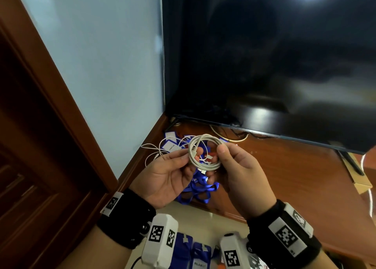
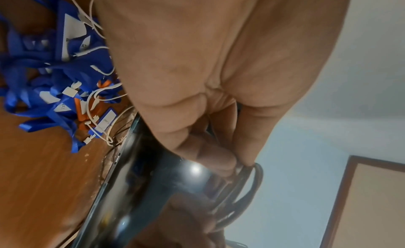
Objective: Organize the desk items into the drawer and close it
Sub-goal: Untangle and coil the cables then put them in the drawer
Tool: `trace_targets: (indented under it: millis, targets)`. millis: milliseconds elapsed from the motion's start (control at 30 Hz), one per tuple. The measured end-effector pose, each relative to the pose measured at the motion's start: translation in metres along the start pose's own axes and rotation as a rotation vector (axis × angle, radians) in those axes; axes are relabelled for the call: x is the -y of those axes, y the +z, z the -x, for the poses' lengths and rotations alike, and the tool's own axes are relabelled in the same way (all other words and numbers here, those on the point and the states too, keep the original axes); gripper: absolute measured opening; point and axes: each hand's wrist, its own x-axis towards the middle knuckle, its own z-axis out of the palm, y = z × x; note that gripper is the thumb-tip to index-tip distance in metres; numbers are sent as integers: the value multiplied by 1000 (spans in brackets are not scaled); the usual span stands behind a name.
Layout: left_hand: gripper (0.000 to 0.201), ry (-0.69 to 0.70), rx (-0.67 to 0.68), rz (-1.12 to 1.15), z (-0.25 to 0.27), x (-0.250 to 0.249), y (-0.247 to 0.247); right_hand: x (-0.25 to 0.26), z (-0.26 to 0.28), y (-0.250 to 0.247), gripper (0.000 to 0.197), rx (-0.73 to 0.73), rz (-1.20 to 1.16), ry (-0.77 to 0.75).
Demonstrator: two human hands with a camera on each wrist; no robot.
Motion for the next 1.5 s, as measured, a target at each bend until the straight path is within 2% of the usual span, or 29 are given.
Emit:
trace_targets:
  millis: [100,200,300,433,600,700,833,900,1033,1100,1167,1367,1500]
  targets:
    - [54,-42,-93,6,3,-4,-5,-2,-1,-3,21,20,250,-22]
    - [38,-89,-209,36,8,-3,-15,-11,-4,-1,17,39,338,39]
    - [43,-109,-304,77,18,-1,-26,-24,-7,2,18,-4,394,97]
    - [43,-84,-390,-126,33,-2,-39,-43,-9,12,22,-54,475,142]
    - [20,-25,-538,-344,46,-1,-57,-66,-11,27,20,-75,529,137]
    - [20,-18,-580,-360,52,-2,-65,-77,-14,35,22,-76,573,108]
    - [18,10,-617,-423,59,-5,-72,-90,-14,40,19,-46,468,176]
    - [18,15,-612,-473,60,-7,-74,-93,-12,40,17,-15,457,164]
    - [29,-29,-595,-551,62,-5,-73,-99,-9,43,17,49,520,119]
    - [35,-43,-618,-540,62,-1,-73,-106,-7,46,17,79,574,121]
    - [32,-57,-659,-500,63,3,-75,-116,-5,49,19,73,593,145]
    - [28,-114,-713,-223,66,14,-79,-134,1,54,21,66,496,210]
    - [34,-124,-777,-151,66,20,-80,-141,0,55,19,39,401,239]
